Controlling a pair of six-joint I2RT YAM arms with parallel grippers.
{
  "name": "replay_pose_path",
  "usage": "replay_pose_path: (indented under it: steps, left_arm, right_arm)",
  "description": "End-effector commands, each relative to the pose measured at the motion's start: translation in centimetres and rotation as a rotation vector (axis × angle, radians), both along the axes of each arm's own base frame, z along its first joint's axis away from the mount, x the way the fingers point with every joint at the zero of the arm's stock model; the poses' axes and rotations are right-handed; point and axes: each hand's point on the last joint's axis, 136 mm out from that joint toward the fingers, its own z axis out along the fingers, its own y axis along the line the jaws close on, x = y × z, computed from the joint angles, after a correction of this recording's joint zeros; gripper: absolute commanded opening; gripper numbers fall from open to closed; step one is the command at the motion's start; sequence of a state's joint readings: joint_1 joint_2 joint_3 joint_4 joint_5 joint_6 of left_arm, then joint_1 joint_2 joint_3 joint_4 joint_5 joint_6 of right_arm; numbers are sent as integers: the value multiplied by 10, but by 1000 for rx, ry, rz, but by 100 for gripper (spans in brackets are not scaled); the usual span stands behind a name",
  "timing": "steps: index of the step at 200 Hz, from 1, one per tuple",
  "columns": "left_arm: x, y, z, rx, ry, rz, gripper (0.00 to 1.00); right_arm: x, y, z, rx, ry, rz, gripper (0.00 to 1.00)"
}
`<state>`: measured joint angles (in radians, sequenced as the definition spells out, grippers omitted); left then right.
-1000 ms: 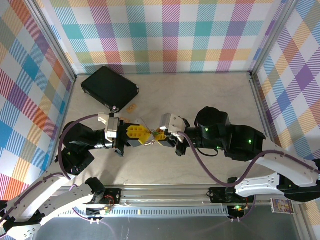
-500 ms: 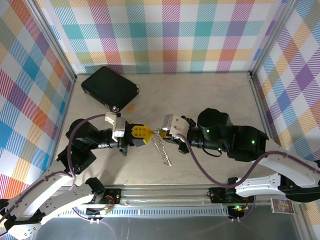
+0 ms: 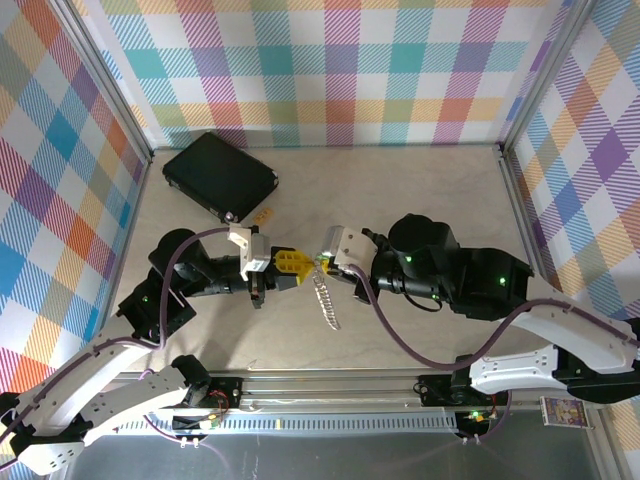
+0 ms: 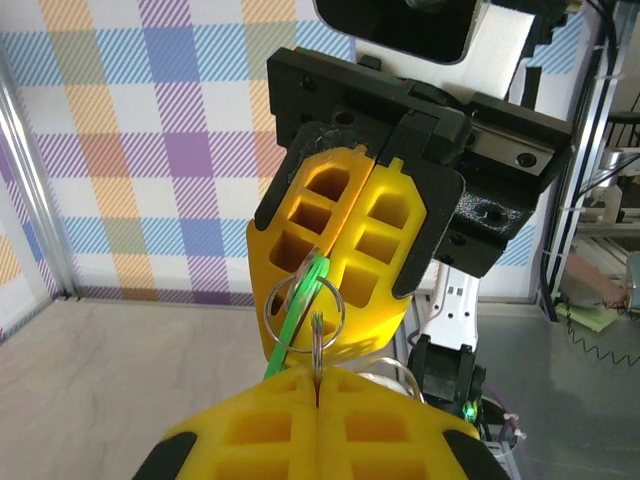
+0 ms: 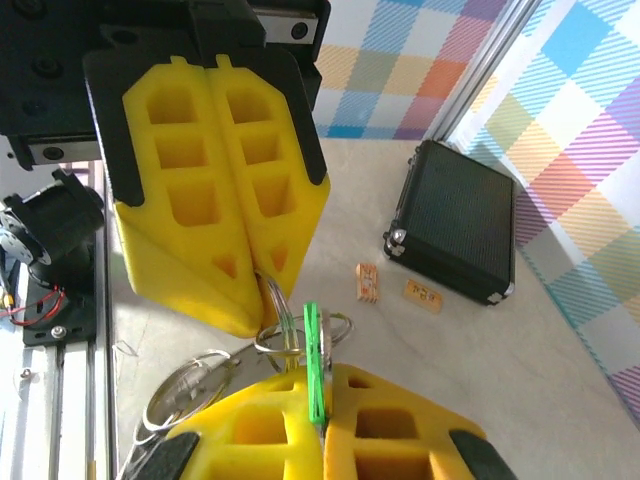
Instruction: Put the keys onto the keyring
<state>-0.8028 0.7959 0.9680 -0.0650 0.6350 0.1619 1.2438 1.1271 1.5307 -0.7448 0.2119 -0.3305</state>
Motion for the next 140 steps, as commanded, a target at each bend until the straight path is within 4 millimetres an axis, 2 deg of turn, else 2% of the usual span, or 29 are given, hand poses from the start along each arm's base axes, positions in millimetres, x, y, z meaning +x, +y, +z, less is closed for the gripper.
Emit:
replay_pose_path:
  steps: [1, 103, 140]
  left_arm:
    - [1, 1, 6, 10, -34, 11, 0]
    - [0, -2, -25, 130, 7, -11, 0]
    - [2, -1, -35, 152, 15, 2, 0]
  right_arm:
    - [2, -2, 16, 27, -25, -4, 0]
    - [14, -2, 12, -37, -66, -55, 0]
    - [21, -1, 5, -82, -78, -77, 0]
